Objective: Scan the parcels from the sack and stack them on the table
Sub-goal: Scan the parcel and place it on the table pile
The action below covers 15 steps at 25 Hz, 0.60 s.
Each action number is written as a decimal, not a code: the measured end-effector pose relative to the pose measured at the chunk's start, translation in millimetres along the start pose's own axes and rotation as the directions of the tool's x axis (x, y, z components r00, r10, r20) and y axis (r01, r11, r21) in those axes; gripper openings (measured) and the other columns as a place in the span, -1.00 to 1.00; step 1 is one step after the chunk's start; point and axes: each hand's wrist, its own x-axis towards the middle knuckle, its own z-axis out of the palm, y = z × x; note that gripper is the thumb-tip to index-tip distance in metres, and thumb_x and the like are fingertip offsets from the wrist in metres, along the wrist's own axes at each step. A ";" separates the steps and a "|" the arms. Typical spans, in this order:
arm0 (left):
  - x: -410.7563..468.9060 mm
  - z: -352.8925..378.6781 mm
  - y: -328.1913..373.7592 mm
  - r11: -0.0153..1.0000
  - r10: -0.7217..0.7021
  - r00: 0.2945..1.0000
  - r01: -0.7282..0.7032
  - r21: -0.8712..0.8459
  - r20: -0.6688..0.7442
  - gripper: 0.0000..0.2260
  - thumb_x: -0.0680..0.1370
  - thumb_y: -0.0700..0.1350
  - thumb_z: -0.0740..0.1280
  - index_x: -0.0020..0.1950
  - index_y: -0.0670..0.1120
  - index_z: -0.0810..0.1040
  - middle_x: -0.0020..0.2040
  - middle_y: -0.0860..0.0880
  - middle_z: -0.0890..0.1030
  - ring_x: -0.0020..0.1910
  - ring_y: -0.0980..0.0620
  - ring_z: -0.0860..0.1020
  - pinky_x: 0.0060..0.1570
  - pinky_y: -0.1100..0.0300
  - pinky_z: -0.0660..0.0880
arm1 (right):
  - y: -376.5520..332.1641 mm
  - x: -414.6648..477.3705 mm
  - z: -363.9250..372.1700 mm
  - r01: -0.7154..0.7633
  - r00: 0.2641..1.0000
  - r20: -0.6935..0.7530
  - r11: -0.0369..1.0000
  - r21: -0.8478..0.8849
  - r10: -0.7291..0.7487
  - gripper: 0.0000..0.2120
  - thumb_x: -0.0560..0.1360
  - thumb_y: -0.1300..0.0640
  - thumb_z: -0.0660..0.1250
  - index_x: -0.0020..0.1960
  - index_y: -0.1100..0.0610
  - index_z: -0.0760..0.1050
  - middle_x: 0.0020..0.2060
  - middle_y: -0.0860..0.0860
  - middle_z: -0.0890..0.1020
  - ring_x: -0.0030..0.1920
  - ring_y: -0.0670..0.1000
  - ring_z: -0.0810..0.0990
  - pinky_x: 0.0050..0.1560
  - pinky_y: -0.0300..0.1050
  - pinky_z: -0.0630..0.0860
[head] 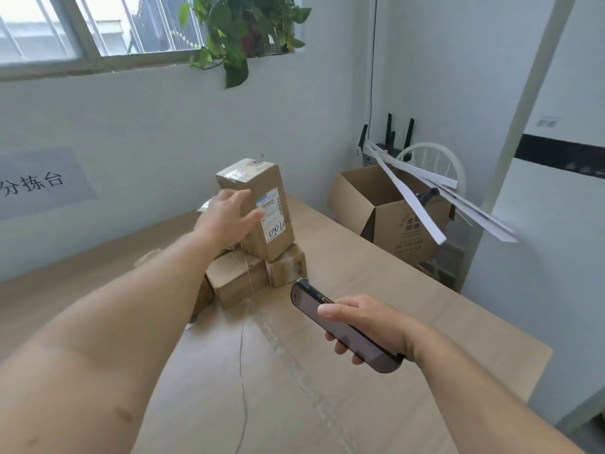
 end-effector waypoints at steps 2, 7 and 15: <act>41.9 -3.5 -0.8 0.998 0.002 1.000 0.000 0.063 -0.029 -0.44 0.60 0.17 0.16 0.54 -0.03 0.20 0.53 -0.06 0.22 0.49 -0.09 0.18 0.37 -0.16 0.26 | -4.8 29.2 -11.3 0.012 1.000 0.021 1.000 0.004 -0.012 -0.25 0.22 -0.39 0.38 0.10 0.21 0.56 -0.12 0.08 0.60 -0.20 0.02 0.59 -0.21 -0.02 0.52; 105.3 12.3 -3.5 0.988 -0.014 1.000 0.018 0.151 -0.022 -0.52 0.65 0.08 0.06 0.54 -0.06 0.19 0.52 -0.09 0.25 0.50 -0.11 0.17 0.41 -0.06 0.19 | -8.6 82.8 -34.0 0.031 0.997 0.074 1.000 0.001 -0.031 -0.19 0.21 -0.40 0.38 0.14 0.26 0.53 -0.13 0.07 0.60 -0.21 0.01 0.59 -0.21 0.00 0.52; 138.5 11.1 4.1 0.881 -0.261 0.965 0.242 0.406 -0.009 -0.20 0.32 0.58 0.00 0.50 0.26 0.14 0.27 -0.15 0.32 0.13 -0.20 0.50 -0.11 0.05 0.48 | 1.8 133.2 -68.7 0.039 0.988 0.152 0.999 0.026 -0.042 -0.18 0.20 -0.40 0.38 0.12 0.28 0.53 -0.13 0.08 0.61 -0.22 0.01 0.60 -0.23 0.00 0.54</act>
